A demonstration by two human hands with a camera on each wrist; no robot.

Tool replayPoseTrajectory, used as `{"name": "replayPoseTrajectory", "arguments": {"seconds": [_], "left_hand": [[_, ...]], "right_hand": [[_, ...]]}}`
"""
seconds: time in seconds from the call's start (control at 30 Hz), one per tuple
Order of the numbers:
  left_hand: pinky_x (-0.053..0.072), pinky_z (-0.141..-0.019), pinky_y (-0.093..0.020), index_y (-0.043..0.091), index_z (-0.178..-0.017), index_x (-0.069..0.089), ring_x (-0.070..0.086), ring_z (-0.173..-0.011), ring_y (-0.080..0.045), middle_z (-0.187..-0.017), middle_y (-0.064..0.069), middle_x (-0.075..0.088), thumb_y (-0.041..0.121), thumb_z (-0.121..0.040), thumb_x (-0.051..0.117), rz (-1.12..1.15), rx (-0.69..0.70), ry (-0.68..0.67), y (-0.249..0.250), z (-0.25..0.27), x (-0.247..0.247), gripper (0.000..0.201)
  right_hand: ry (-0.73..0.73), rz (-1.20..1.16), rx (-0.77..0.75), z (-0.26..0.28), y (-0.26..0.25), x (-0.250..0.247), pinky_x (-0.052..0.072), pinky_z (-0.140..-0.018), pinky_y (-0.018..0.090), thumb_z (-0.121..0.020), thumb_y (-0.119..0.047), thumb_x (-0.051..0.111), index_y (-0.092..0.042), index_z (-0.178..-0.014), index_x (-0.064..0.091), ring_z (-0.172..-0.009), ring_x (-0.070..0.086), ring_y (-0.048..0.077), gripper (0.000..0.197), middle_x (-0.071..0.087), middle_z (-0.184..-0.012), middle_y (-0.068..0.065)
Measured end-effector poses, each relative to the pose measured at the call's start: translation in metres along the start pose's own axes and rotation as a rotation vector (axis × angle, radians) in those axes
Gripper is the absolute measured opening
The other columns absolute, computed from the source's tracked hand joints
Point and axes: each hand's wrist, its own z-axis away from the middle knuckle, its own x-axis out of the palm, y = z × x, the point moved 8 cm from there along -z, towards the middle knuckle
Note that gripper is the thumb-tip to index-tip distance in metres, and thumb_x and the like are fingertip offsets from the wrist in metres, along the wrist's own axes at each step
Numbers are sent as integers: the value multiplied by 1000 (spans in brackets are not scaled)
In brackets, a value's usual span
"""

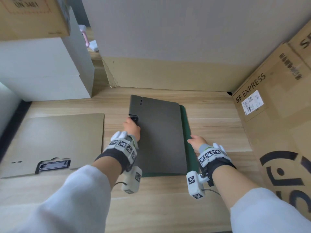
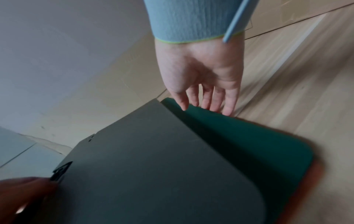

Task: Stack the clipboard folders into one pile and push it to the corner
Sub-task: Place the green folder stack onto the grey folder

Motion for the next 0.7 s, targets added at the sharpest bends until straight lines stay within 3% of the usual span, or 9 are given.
{"name": "replayPoseTrajectory", "arguments": {"seconds": [0.13,0.27,0.33,0.4,0.47,0.5,0.57,0.7], "left_hand": [[42,-98,-45,-5,-134,32,51,-118,-40,-135,-23,40,11,-92,49,-105,-11,-4,9,15,33,48],[34,-104,-42,-2,-135,34,43,-125,-37,-137,-22,38,10,-92,50,-176,-51,-3,6,20,46,48],[35,-107,-43,2,-144,24,42,-129,-37,-143,-22,35,5,-94,47,-130,-89,-61,2,18,53,55],[35,-110,-44,7,-152,9,41,-133,-37,-148,-22,33,2,-95,42,-111,-94,-112,2,15,58,65],[36,-111,-43,9,-154,0,41,-134,-36,-149,-22,33,3,-96,40,-125,-88,-143,2,15,57,71],[36,-111,-42,10,-154,-3,41,-135,-36,-150,-21,33,4,-96,41,-137,-89,-150,3,16,55,72],[37,-111,-41,9,-153,-6,41,-136,-34,-151,-20,33,5,-96,42,-172,-88,-160,3,19,53,75],[35,-113,-43,9,-152,-9,37,-140,-33,-157,-17,25,4,-94,45,-192,-101,-182,6,22,52,80]], "right_hand": [[-31,-94,25,0,8,-1,43,-106,45,-94,-20,42,-17,-143,39,-127,47,33,49,45,-144,9],[-29,-95,14,-4,12,-1,41,-107,40,-92,-19,45,-14,-140,43,-122,51,31,48,54,-129,5],[-21,-87,8,-3,13,-1,44,-97,32,-92,-19,46,-14,-140,45,-101,53,25,48,57,-117,5],[-14,-82,-9,-2,12,-2,38,-83,26,-91,-20,46,-14,-139,45,-90,45,20,48,50,-104,0],[-10,-87,-34,0,8,-3,37,-84,26,-92,-20,46,-14,-140,44,-93,48,19,48,55,-113,-3],[-6,-91,-54,1,6,-3,38,-90,26,-93,-19,46,-14,-141,42,-103,53,20,49,57,-129,1],[1,-88,-87,3,0,-4,36,-104,28,-94,-16,44,-15,-144,37,-126,51,24,50,45,-147,4],[5,-153,-117,3,-6,-2,35,-107,32,-95,-14,42,-18,-147,29,-130,48,28,54,35,-153,4]]}}
